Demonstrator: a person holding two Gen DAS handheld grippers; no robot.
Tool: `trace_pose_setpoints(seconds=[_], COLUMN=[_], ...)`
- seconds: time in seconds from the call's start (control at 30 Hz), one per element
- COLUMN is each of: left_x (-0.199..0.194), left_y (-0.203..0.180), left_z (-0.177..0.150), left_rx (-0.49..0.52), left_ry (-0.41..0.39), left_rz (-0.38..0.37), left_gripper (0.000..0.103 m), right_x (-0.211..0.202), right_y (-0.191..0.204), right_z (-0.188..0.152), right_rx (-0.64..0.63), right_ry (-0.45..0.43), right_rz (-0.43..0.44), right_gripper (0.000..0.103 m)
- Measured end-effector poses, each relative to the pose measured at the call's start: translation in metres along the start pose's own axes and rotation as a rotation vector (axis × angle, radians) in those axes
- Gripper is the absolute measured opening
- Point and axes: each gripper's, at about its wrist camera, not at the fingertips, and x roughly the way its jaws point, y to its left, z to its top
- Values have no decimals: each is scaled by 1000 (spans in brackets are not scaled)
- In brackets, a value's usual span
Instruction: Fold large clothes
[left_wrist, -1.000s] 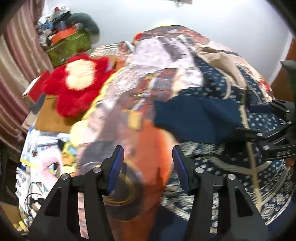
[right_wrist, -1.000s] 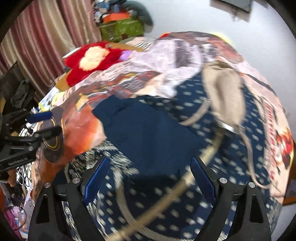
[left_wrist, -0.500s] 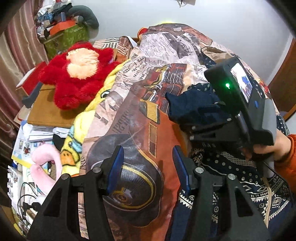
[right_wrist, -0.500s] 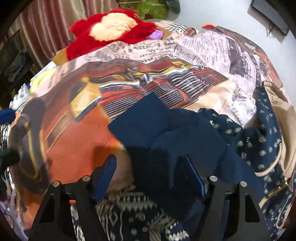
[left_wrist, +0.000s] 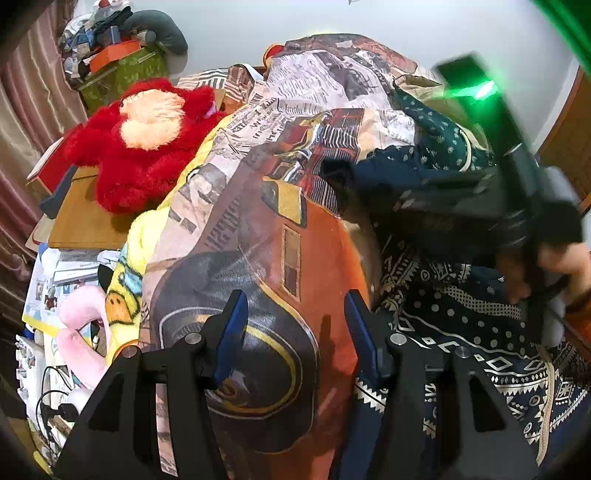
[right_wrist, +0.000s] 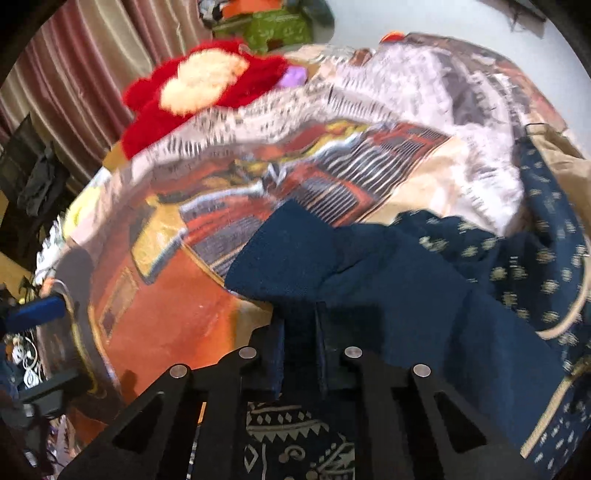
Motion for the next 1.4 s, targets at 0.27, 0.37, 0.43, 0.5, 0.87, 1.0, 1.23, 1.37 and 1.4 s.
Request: trace_pose_setpoints(seconds=[0.27, 0.37, 0.43, 0.5, 0.87, 1.0, 1.23, 1.37, 1.4], left_x=[-16, -21, -23, -21, 40, 52, 89, 101, 102], left_y=[-25, -37, -47, -58, -96, -110, -114, -111, -110], left_z=[0, 2, 3, 4, 7, 16, 21, 18, 18], left_rx=[42, 59, 68, 88, -8, -31, -55, -52, -56], left_ry=[-3, -8, -6, 2, 138, 136, 190, 206, 208], left_rz=[-6, -14, -30, -35, -51, -33, 47, 82, 81], left_gripper=[54, 54, 55, 59, 59, 59, 59, 60, 61], right_x=[-85, -124, -152, -179, -266, -267, -230, -210, -206], right_y=[-29, -44, -56, -69, -150, -197, -266, -276, -277], right_z=[-2, -11, -20, -30, -117, -156, -219, -242, -247], right_rx=[83, 97, 113, 131, 263, 382, 606, 653, 653], right_ry=[-147, -201, -236, -273, -359, -335, -209, -134, -108], right_rz=[-4, -30, -43, -52, -127, -145, -97, -81, -77], right_gripper=[10, 10, 10, 10, 10, 10, 11, 11, 11])
